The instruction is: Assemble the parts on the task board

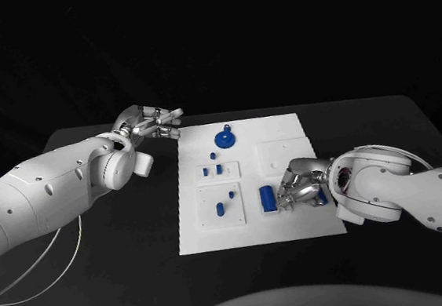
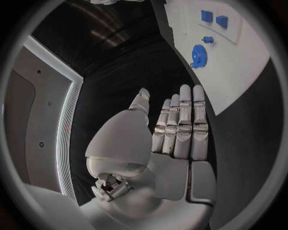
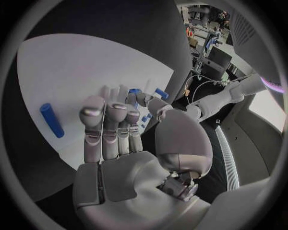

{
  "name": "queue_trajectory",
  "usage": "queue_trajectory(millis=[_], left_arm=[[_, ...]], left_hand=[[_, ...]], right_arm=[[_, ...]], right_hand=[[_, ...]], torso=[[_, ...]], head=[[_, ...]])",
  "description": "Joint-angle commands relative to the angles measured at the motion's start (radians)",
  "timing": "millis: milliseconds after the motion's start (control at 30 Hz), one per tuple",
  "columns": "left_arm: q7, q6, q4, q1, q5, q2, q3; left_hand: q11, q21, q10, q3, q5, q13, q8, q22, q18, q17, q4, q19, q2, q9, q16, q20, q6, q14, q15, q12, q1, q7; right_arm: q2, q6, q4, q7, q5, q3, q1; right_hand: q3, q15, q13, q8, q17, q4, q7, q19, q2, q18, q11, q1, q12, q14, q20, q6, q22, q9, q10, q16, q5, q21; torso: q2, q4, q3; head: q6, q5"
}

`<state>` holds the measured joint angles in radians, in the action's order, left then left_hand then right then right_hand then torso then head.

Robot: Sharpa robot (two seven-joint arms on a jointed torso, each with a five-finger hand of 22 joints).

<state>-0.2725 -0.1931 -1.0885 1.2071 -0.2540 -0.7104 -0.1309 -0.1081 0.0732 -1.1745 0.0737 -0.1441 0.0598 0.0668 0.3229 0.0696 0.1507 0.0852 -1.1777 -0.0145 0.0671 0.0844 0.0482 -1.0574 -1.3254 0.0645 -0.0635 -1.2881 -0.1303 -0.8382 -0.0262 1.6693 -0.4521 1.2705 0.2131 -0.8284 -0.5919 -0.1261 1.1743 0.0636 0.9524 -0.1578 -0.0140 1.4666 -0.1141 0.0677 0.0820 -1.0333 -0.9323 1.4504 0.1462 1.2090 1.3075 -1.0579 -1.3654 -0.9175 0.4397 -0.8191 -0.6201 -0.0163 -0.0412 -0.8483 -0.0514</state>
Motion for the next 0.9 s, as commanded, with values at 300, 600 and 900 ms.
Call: queue_trajectory(millis=[300,600,900], left_arm=[[-0.001,0.014,-0.002,-0.002,0.004,0.0,0.0],[0.0,0.014,-0.002,-0.002,0.004,-0.002,0.0],[0.001,0.014,-0.001,-0.002,0.004,-0.002,0.0]], left_hand=[[0.0,0.003,0.006,-0.002,0.005,0.001,-0.004,-0.001,-0.014,0.001,0.005,-0.007,-0.002,0.0,0.004,0.0,0.007,0.003,0.001,0.003,0.003,-0.001],[0.0,0.003,0.007,-0.002,0.005,0.001,-0.004,-0.004,-0.014,0.001,0.006,-0.007,-0.001,0.0,0.004,0.001,0.008,0.003,0.002,0.003,0.001,-0.001],[0.0,0.003,0.007,-0.002,0.005,0.001,-0.004,-0.004,-0.014,0.001,0.006,-0.007,-0.001,0.0,0.004,0.001,0.008,0.003,0.002,0.003,0.001,-0.001]], right_arm=[[0.015,0.02,-0.012,-0.033,-0.003,-0.001,0.017],[0.013,0.041,-0.019,-0.037,-0.005,-0.001,0.029],[-0.011,0.037,-0.015,-0.012,-0.029,0.003,0.031]], right_hand=[[0.012,0.001,0.003,0.002,-0.002,0.001,0.0,0.057,0.012,-0.015,-0.001,0.004,-0.002,-0.001,0.001,0.008,0.046,0.002,-0.011,0.005,-0.005,0.006],[0.027,0.0,0.005,0.002,-0.002,0.006,-0.003,0.058,0.009,-0.016,0.0,0.006,-0.006,-0.001,0.002,0.01,0.045,0.002,-0.013,0.003,-0.003,0.004],[0.1,-0.003,0.006,0.001,-0.003,0.021,-0.011,0.058,0.001,-0.017,0.004,0.006,-0.005,-0.002,0.004,0.014,0.043,0.019,-0.013,0.003,0.046,0.004]], torso=[[-0.001,-0.0003,0.0008],[0.0,0.0014,0.0004],[0.0,0.0012,0.0011]], head=[[-0.001,-0.002],[-0.001,-0.002],[0.002,0.0]])
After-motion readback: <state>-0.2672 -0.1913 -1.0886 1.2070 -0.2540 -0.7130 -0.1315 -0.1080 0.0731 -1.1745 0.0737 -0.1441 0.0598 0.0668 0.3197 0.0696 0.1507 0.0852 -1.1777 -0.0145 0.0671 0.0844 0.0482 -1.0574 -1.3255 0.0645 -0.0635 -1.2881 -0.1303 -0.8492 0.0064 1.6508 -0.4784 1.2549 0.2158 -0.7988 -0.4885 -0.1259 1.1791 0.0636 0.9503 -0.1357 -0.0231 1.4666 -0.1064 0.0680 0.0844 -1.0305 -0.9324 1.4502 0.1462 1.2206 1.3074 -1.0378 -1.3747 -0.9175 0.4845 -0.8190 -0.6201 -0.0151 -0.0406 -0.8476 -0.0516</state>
